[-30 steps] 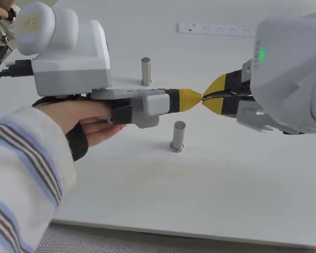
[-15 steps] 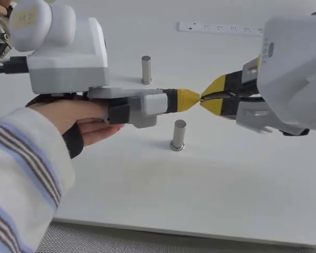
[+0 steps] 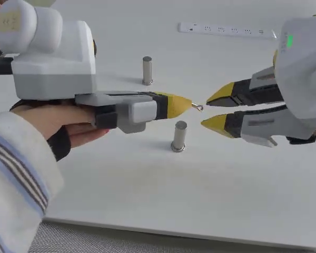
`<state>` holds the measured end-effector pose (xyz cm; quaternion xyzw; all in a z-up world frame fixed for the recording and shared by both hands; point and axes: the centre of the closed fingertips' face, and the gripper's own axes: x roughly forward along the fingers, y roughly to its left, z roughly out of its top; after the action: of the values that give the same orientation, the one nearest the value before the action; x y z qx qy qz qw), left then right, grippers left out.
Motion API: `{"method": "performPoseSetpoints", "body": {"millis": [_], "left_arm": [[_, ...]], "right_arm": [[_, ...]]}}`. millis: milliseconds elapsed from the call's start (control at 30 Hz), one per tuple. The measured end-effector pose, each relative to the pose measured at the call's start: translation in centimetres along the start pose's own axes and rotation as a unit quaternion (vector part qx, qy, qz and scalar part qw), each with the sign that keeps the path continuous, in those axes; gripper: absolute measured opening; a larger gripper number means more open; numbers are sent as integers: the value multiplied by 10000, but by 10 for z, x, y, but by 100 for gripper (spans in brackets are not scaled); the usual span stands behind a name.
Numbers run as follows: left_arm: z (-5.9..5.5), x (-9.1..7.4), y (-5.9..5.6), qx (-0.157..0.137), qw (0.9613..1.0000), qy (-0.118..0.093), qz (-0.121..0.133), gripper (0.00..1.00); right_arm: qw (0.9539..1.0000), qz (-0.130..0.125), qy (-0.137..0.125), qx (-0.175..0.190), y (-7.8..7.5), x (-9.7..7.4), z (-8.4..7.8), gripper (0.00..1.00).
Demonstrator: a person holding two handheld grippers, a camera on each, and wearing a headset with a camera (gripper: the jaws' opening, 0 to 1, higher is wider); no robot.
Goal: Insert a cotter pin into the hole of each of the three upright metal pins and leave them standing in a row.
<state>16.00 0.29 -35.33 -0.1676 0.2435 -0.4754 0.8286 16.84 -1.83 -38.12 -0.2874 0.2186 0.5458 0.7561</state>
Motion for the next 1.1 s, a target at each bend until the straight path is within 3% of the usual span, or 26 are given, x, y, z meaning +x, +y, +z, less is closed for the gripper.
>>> {"method": "performPoseSetpoints", "body": {"millis": [67, 167, 233, 367, 667, 800, 1100], "left_arm": [[0, -2, -2, 125, 9999, -1, -27, 0], [1, -4, -6, 373, 9992, -5, -154, 0], [1, -6, -8, 509, 9985, -12, -207, 0], [3, -8, -10, 722, 9969, -14, -322, 0], [0, -8, -23, 1307, 9895, 94, -615, 0], [-1, -6, -23, 1406, 9879, 138, -638, 0], [-8, -6, -22, 1615, 9834, 353, -746, 0]], "right_arm": [[9994, 177, -108, 263, 3, 1, 1, 15], [9944, 590, -385, 791, 11, 2, 6, 16], [9921, 737, -526, 863, 15, 2, 10, 13], [9820, 1119, -757, 1318, 22, 2, 15, 10], [9748, 1349, -959, 1493, 30, 1, 21, 4], [9750, 1398, -965, 1430, 34, 1, 21, 0], [9766, 1430, -903, 1328, 35, -3, 17, 0]]}}
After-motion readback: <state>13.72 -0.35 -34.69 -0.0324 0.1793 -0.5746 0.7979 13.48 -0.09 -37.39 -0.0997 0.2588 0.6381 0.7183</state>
